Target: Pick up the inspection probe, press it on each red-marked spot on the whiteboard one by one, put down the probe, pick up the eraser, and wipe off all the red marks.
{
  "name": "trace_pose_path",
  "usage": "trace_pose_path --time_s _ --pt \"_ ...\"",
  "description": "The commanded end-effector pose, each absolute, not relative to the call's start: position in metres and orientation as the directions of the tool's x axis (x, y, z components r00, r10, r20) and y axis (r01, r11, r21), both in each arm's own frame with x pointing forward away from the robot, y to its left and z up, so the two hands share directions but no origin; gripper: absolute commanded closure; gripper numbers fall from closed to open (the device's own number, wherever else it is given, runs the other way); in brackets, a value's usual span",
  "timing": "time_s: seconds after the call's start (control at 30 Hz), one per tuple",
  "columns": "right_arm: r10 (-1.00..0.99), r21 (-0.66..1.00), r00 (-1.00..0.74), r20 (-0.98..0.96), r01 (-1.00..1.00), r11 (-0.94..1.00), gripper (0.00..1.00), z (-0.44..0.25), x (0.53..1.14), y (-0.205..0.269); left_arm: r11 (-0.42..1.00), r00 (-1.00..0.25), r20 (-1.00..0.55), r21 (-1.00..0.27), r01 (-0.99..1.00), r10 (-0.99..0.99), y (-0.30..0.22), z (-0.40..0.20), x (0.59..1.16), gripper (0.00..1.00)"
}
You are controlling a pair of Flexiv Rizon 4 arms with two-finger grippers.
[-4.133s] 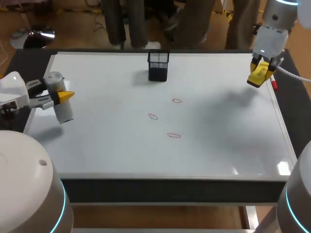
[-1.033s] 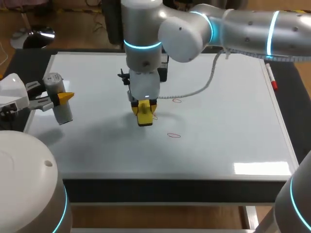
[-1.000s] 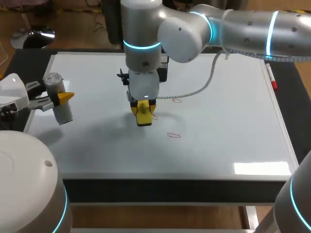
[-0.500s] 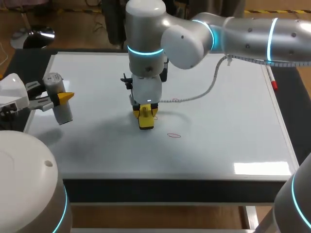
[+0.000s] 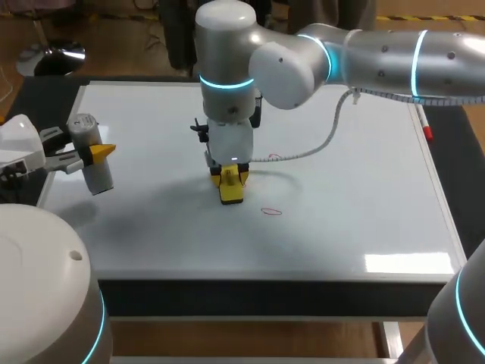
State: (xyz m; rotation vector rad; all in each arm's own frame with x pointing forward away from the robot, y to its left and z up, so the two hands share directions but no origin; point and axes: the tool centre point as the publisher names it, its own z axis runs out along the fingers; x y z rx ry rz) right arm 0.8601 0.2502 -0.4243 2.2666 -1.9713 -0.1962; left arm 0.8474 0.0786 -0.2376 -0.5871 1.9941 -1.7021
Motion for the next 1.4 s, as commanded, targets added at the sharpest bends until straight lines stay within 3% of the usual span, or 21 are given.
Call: trace_pose_path --time_s 0.03,1.0,1.4 --pt "-0.992 0.191 0.123 -0.001 -0.974 -0.121 1.0 -0.429 0.866 0.244 0.146 -0.806 -0.065 -0.989 -0.026 -0.588 0.078 -0.238 0.848 1.0" --pt "-1.0 0.148 0.004 0.008 -0.989 -0.003 1.0 -0.402 0.884 0.186 0.146 -0.806 -0.065 -0.989 -0.026 -0.588 0.078 -0.238 0.848 1.0" --pt "-0.986 0.109 -0.164 -0.029 -0.981 0.16 1.0 -0.367 0.912 0.11 0.146 -0.806 -0.065 -0.989 -0.026 -0.588 0.078 -0.238 0.848 1.0"
